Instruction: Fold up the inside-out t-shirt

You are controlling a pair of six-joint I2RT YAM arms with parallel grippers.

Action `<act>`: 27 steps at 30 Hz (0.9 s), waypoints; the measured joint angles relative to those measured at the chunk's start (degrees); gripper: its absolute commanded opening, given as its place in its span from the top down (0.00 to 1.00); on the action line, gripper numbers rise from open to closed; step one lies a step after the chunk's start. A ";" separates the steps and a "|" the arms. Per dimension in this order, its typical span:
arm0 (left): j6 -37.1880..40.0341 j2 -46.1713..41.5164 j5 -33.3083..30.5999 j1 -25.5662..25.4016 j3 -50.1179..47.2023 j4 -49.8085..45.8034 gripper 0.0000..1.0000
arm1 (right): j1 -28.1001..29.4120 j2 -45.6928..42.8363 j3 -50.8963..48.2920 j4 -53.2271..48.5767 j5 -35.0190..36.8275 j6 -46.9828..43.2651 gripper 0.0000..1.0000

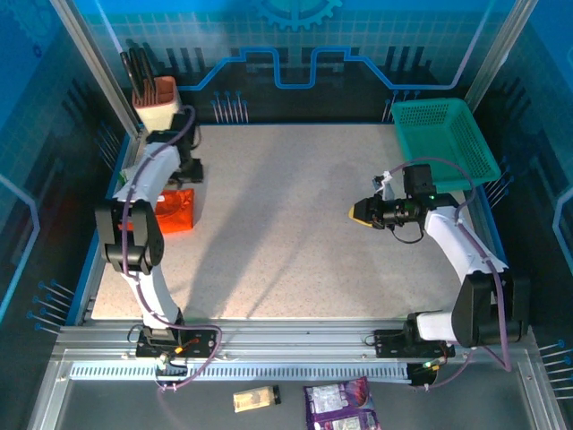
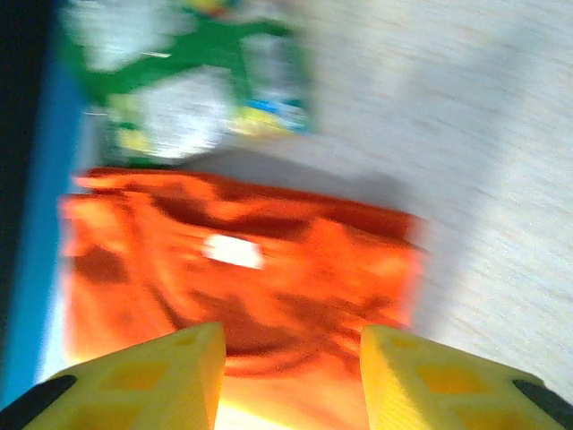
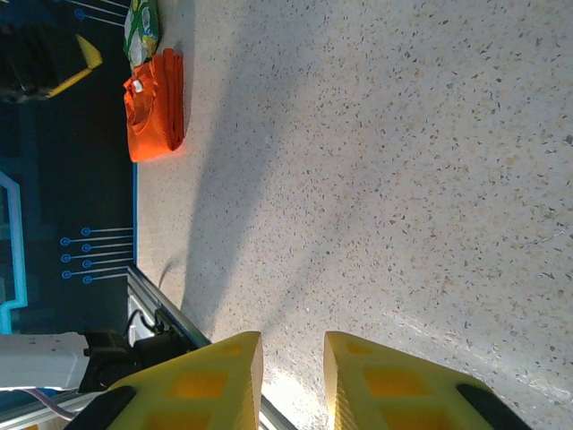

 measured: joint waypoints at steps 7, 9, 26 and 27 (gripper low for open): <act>-6.08 1.20 12.90 0.02 -8.76 4.57 0.57 | 0.87 -2.49 0.00 -1.55 1.68 0.39 0.74; -7.21 1.73 13.57 0.17 -10.78 5.35 0.57 | 0.87 -3.45 0.00 -2.10 2.14 0.66 0.74; -9.42 1.25 6.34 2.16 -21.90 6.49 0.56 | 2.27 -3.65 -0.04 -2.51 3.43 1.46 0.74; -9.57 1.25 4.92 2.29 -21.92 6.05 0.57 | 2.36 -3.48 -0.04 -2.51 3.43 1.46 0.73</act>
